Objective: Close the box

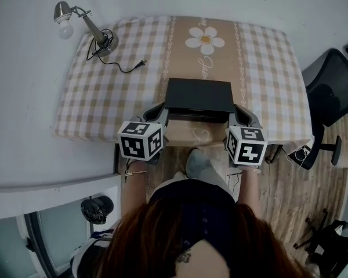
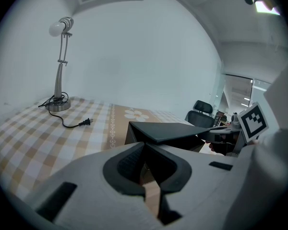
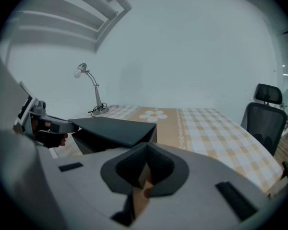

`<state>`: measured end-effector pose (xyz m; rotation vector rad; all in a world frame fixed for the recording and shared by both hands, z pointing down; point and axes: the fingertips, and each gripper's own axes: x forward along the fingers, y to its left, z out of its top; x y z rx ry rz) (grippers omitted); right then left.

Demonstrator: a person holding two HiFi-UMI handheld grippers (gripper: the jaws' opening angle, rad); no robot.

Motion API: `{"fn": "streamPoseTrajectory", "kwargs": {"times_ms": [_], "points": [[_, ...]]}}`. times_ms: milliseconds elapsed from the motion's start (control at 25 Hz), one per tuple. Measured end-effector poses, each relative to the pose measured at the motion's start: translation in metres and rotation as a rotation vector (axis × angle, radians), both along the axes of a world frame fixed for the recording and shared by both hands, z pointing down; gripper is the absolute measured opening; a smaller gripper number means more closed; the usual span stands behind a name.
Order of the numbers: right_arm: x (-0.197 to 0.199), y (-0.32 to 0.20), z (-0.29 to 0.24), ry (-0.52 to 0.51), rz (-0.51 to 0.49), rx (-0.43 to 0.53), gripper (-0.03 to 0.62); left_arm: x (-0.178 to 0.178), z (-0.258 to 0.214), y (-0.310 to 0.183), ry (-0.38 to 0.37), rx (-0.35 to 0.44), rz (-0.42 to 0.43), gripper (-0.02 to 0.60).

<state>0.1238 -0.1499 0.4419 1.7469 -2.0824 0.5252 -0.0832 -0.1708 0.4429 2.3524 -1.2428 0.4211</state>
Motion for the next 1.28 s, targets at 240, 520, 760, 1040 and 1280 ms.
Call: {"fn": "streamPoseTrajectory", "kwargs": {"times_ms": [240, 520, 760, 1040, 1280], "points": [[-0.002, 0.007, 0.0, 0.007, -0.002, -0.006, 0.017, -0.001, 0.0, 0.006, 0.005, -0.001, 0.002, 0.023], [-0.002, 0.012, 0.001, 0.012, 0.003, -0.008, 0.017, -0.002, -0.002, 0.012, 0.007, 0.002, -0.002, 0.023], [-0.003, 0.018, 0.001, 0.013, 0.013, -0.004, 0.017, -0.005, 0.0, 0.019, 0.007, -0.001, 0.004, 0.023], [-0.004, 0.023, 0.001, 0.014, 0.021, -0.004, 0.017, -0.007, 0.001, 0.021, 0.009, -0.002, 0.009, 0.022], [-0.004, 0.026, 0.001, 0.02, 0.029, -0.006, 0.017, -0.007, 0.002, 0.023, 0.008, -0.005, 0.017, 0.022]]}}
